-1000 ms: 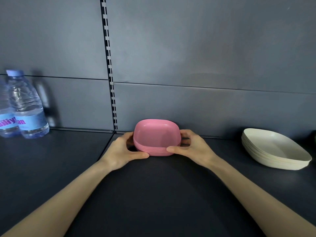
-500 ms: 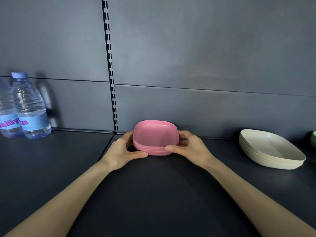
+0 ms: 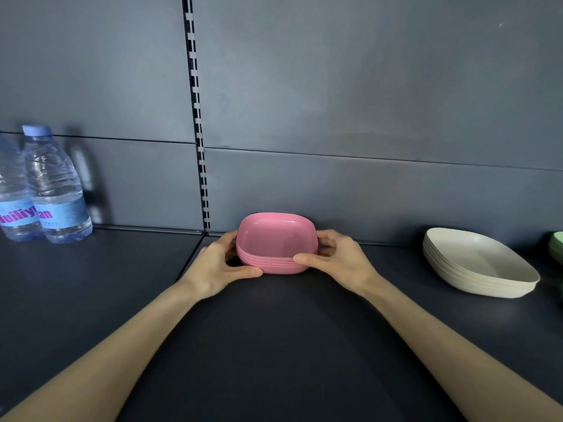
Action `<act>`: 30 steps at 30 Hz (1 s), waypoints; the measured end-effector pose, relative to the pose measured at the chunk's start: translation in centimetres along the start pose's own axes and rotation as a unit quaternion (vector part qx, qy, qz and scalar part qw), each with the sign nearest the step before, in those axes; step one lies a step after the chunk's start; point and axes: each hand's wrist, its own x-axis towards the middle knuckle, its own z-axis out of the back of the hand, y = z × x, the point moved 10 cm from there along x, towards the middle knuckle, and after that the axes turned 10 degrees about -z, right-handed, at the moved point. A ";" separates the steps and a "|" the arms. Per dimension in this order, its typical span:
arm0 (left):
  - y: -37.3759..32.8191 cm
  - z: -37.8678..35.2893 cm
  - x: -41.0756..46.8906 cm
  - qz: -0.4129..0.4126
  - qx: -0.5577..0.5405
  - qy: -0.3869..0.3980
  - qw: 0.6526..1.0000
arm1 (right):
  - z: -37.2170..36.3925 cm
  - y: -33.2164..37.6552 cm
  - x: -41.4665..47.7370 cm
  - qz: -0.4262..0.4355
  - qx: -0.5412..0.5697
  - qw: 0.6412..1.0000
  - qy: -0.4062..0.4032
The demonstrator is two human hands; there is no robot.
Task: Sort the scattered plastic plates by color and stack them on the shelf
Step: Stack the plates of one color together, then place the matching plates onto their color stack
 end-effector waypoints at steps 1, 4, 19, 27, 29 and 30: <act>0.0 0.0 0.0 0.000 0.001 -0.001 1.000 | 0.0 0.0 0.0 0.000 0.000 1.000 0.000; -0.1 0.1 0.0 0.002 0.006 -0.006 1.000 | 0.1 0.1 0.0 0.000 -0.002 1.000 -0.002; -1.6 1.1 -0.2 0.046 0.205 0.049 0.977 | 0.8 1.1 -0.7 -0.004 -0.152 0.988 0.037; -11.4 0.8 1.5 -0.050 0.384 0.047 0.921 | 8.3 3.4 -2.4 0.001 -0.323 0.946 -0.006; -14.5 -1.3 2.5 -0.090 0.378 0.069 0.919 | 11.6 4.3 -3.4 0.007 -0.347 0.937 -0.035; -16.0 -2.5 2.9 -0.110 0.371 0.082 0.918 | 13.1 4.7 -4.0 0.009 -0.357 0.933 -0.047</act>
